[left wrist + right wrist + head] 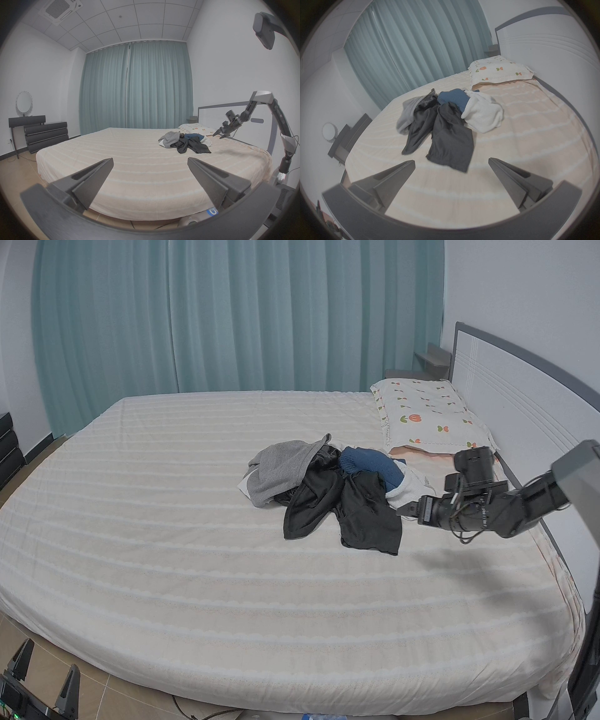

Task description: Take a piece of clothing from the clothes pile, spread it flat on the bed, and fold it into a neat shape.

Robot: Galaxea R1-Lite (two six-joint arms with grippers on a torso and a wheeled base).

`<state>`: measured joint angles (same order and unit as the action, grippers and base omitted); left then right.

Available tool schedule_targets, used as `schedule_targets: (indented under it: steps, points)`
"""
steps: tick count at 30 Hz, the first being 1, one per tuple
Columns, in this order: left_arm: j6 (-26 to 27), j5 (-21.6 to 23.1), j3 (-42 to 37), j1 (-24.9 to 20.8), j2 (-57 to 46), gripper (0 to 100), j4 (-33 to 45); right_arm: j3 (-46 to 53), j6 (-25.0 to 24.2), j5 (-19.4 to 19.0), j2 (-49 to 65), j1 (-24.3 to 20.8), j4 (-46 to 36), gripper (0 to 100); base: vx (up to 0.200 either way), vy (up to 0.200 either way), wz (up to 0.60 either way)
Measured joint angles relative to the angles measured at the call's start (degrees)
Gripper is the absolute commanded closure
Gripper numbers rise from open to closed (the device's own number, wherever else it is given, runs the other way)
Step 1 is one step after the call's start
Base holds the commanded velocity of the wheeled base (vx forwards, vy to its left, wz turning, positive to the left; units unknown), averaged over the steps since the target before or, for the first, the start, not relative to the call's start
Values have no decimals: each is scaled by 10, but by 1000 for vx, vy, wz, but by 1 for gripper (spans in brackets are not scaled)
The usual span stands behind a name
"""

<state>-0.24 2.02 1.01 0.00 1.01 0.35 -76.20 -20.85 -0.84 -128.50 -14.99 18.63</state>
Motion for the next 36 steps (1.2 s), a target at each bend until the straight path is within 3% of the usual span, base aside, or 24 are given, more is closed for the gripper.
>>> schedule_targets:
  steps: [10, 19, 20, 30, 36]
  points:
    - [0, 0, 0, 0, 0, 0, 0, -235, -65, 78, -211, -28, -33, 0, 0, 0, 0]
    - [0, 0, 0, 0, 0, 0, 0, -307, -82, 108, -281, -39, -60, 0, 0, 0, 0]
    - [0, 0, 0, 0, 0, 0, 0, -310, -82, 109, -284, -40, -60, 100, 0, 0, 0]
    - [0, 0, 0, 0, 0, 0, 0, -327, -84, 120, -285, -55, -65, 100, 0, 0, 0]
    - [0, 0, 0, 0, 0, 0, 0, -289, -85, 119, -258, -57, -64, 100, 0, 0, 0]
